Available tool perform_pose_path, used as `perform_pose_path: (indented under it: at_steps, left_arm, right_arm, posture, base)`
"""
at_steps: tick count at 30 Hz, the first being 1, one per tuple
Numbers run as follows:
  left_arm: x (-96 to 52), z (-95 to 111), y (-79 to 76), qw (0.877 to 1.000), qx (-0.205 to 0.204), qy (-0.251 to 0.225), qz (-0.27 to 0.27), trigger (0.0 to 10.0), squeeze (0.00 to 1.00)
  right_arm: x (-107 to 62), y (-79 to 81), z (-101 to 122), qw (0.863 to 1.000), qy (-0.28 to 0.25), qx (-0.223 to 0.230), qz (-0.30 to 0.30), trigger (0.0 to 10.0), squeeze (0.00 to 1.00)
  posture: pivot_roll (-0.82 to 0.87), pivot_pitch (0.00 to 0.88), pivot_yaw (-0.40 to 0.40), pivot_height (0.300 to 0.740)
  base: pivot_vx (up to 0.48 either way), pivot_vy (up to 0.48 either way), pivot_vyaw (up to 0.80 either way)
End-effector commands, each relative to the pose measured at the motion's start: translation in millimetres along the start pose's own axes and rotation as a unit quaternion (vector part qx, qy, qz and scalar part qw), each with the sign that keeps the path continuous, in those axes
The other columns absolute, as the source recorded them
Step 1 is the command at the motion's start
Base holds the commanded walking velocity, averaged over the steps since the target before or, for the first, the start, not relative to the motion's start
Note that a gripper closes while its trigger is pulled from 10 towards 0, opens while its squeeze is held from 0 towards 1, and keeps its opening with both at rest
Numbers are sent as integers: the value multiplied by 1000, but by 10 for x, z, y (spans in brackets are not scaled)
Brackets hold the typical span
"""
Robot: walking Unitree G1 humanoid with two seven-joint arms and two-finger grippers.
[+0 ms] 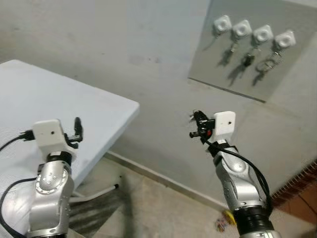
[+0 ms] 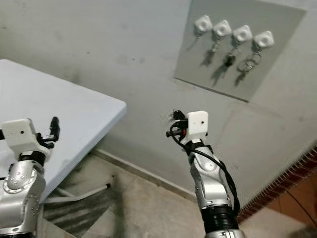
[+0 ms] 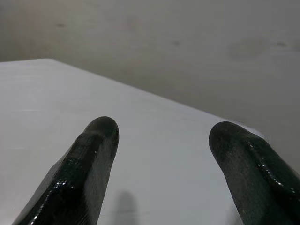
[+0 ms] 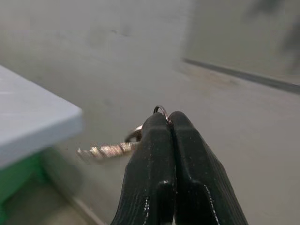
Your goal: Hang keys on a hook
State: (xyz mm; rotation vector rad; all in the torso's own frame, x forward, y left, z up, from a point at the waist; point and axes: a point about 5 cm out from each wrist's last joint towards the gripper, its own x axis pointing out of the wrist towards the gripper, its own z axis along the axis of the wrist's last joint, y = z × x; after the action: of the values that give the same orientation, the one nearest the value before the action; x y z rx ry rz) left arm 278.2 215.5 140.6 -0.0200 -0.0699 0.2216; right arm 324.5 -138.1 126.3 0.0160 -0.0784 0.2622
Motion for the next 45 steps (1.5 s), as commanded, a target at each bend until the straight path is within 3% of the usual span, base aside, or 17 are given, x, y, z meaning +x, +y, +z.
perform_pose_path:
  at_steps: [1,16,22,30,36,45]
  left_arm:
    - [2,28,10,1000,6,-3,0,10000,0]
    - [5,26,-109,1000,-2,3,-13,10000,0]
    - [27,57,-199,1000,-12,0,-29,10000,0]
    - [49,30,-300,999,-15,17,-47,10000,0]
    - [48,16,-306,998,-11,22,-50,10000,0]
    - [68,33,-363,997,-28,25,-60,10000,0]
  right_arm:
    - [17,-17,69,1000,-11,1,-4,10000,0]
    - [-58,-42,26,999,-10,17,-32,10000,0]
    - [-66,-69,-52,996,27,41,-72,10000,0]
    - [-143,-187,-160,982,81,75,-155,10000,0]
    - [-161,-164,-146,982,79,92,-145,10000,0]
    - [-210,-109,-65,991,50,68,-106,10000,0]
  posture:
    - [-14,0,-62,740]
    - [-40,0,-24,740]
    - [-56,0,1,740]
    - [-87,0,41,740]
    - [-93,0,47,740]
    - [-101,0,51,740]
  base:
    - [0,0,-700]
    - [0,0,-664]
    - [0,0,0]
    - [0,0,0]
    - [0,0,0]
    - [0,0,0]
